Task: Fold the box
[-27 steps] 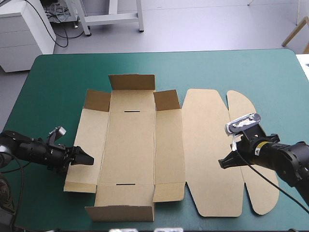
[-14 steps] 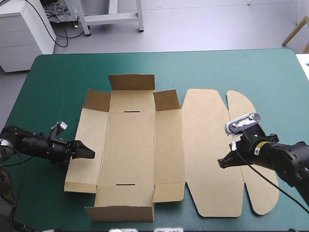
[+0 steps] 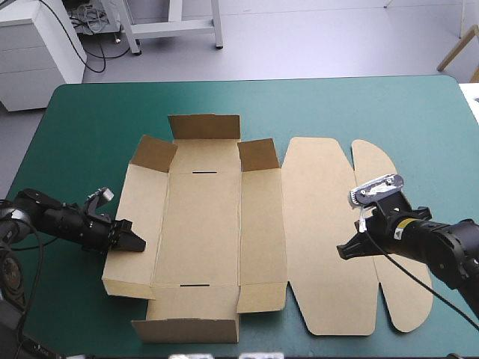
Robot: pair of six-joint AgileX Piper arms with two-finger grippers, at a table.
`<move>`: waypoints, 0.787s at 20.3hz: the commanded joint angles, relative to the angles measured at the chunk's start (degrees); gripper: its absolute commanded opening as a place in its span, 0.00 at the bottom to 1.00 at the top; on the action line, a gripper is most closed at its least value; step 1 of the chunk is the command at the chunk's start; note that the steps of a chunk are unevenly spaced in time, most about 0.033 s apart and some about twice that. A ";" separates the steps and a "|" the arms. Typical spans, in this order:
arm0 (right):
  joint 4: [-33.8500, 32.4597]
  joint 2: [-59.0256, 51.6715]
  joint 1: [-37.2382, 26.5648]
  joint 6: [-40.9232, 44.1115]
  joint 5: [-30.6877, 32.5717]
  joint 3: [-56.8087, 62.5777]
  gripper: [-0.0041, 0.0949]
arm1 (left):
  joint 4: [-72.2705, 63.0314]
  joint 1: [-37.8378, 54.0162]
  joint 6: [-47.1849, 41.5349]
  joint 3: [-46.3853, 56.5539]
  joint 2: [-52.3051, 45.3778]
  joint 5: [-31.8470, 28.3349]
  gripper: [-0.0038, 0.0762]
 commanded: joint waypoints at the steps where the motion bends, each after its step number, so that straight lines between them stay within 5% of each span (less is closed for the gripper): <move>1: 0.19 -0.72 -0.30 -0.46 -2.73 -1.35 0.03 | -0.36 -0.70 -0.86 -0.27 -1.11 0.33 0.12; 2: 0.19 -0.72 -0.30 -0.46 -2.73 -1.35 0.03 | -0.37 -0.70 -0.85 -0.27 -1.11 -0.52 0.04; 16: -4.55 -6.45 -0.30 -0.08 -2.36 -9.78 0.03 | -1.45 -0.80 2.35 -7.88 -3.76 3.01 0.04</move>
